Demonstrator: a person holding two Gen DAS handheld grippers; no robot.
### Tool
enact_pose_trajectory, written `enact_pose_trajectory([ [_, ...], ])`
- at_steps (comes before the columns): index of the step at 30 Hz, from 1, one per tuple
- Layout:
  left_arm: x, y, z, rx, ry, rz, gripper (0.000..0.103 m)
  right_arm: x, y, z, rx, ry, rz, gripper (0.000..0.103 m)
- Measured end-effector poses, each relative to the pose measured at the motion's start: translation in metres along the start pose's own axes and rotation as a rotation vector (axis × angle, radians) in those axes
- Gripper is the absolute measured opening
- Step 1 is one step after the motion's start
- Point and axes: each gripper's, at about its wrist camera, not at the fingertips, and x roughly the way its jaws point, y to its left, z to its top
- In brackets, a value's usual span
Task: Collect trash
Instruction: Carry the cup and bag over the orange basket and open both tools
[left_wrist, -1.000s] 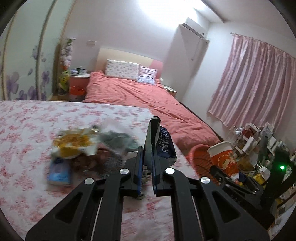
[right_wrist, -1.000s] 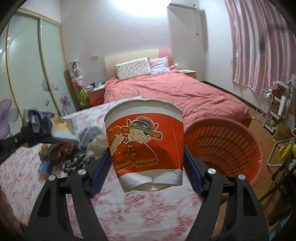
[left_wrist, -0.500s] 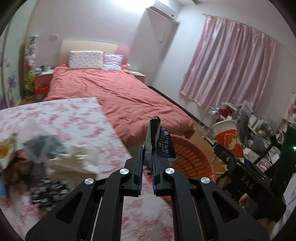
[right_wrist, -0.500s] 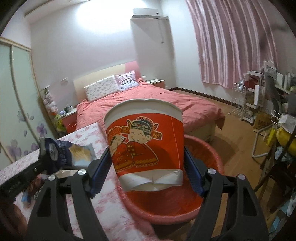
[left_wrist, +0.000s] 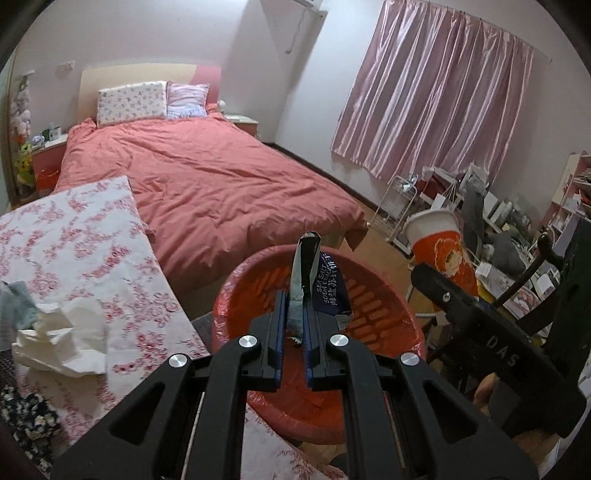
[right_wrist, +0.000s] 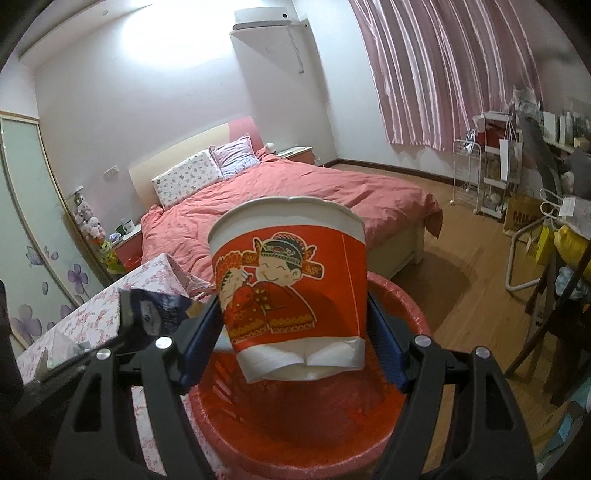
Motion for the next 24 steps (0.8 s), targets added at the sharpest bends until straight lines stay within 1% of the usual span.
enact_pose_trajectory([
  [4,0.013,-0.002,-0.002,-0.003,0.047,0.001,0.008,0.013,-0.005,0.002,0.032,0.019,0.026,0.074],
  [5,0.015,-0.002,-0.002,-0.004,0.057,0.003,0.01,0.016,-0.006,0.002,0.042,0.025,0.029,0.074],
  [7,0.02,-0.004,-0.004,-0.007,0.075,0.013,0.019,0.018,-0.009,-0.001,0.061,0.031,0.032,0.08],
  [8,0.021,-0.005,-0.006,-0.007,0.082,0.019,0.028,0.018,-0.011,-0.001,0.067,0.029,0.031,0.081],
  [9,0.021,-0.005,-0.007,-0.008,0.085,0.026,0.034,0.018,-0.014,0.0,0.07,0.028,0.032,0.084],
  [11,0.021,-0.005,-0.009,-0.007,0.091,0.035,0.036,0.016,-0.015,-0.001,0.068,0.024,0.022,0.085],
  [15,0.017,-0.001,-0.011,-0.021,0.109,0.047,0.036,0.009,-0.016,-0.003,0.064,0.017,0.005,0.085],
  [18,0.008,0.004,-0.011,-0.027,0.105,0.062,0.037,0.0,-0.011,-0.004,0.037,0.01,-0.015,0.085],
  [19,0.003,0.005,-0.011,-0.025,0.1,0.069,0.039,-0.002,-0.008,-0.004,0.028,0.007,-0.019,0.085],
  [21,-0.01,0.008,-0.012,-0.019,0.08,0.097,0.049,-0.009,0.0,-0.003,0.001,0.003,-0.021,0.085],
  [24,-0.032,0.018,-0.016,-0.016,0.053,0.141,0.053,-0.022,0.018,-0.006,-0.029,-0.006,-0.01,0.085],
])
